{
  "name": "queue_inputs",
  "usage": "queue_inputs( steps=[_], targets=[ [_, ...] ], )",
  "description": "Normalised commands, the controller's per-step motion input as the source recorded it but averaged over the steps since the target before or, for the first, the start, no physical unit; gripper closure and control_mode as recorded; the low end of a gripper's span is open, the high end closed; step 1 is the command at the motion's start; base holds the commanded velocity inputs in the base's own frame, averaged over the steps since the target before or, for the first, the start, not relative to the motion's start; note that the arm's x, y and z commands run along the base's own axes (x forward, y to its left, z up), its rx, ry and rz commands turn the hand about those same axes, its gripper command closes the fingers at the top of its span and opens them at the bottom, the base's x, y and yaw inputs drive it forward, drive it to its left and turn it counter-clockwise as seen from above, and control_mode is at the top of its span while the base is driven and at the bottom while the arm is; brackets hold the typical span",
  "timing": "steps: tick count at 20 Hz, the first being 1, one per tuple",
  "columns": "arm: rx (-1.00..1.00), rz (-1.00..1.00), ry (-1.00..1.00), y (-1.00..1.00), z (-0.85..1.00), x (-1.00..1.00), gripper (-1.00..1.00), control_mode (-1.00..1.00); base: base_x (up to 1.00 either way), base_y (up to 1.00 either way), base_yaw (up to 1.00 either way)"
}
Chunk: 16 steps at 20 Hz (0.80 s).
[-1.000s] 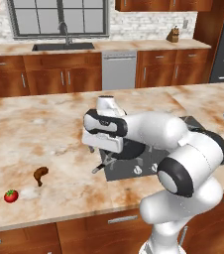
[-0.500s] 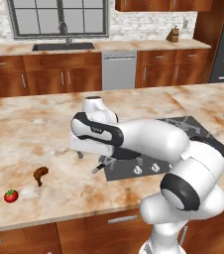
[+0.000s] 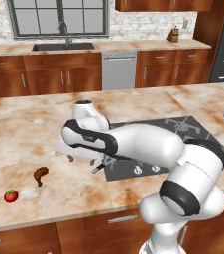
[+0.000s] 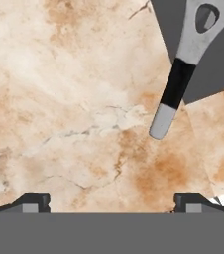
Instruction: Place both pans onto different burners. Then place the tomato and the chicken drumstick on different pans.
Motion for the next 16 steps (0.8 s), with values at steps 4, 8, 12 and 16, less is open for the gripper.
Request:
queue_inputs(
  steps=[4,8,12,16],
  targets=[
    [0.0,0.03,-0.01,0.32,0.0,0.0,-1.0,-1.0,0.0,0.0,0.0],
    [0.0,0.02,-0.03,0.36,0.0,0.0,-1.0,-1.0,0.0,0.0,0.0],
    [0.0,0.0,-0.02,0.45,0.0,0.13,-1.0,-1.0,0.0,0.0,0.0],
    [0.0,0.0,0.0,0.43,0.0,0.26,-1.0,-1.0,0.0,0.0,0.0]
  ],
)
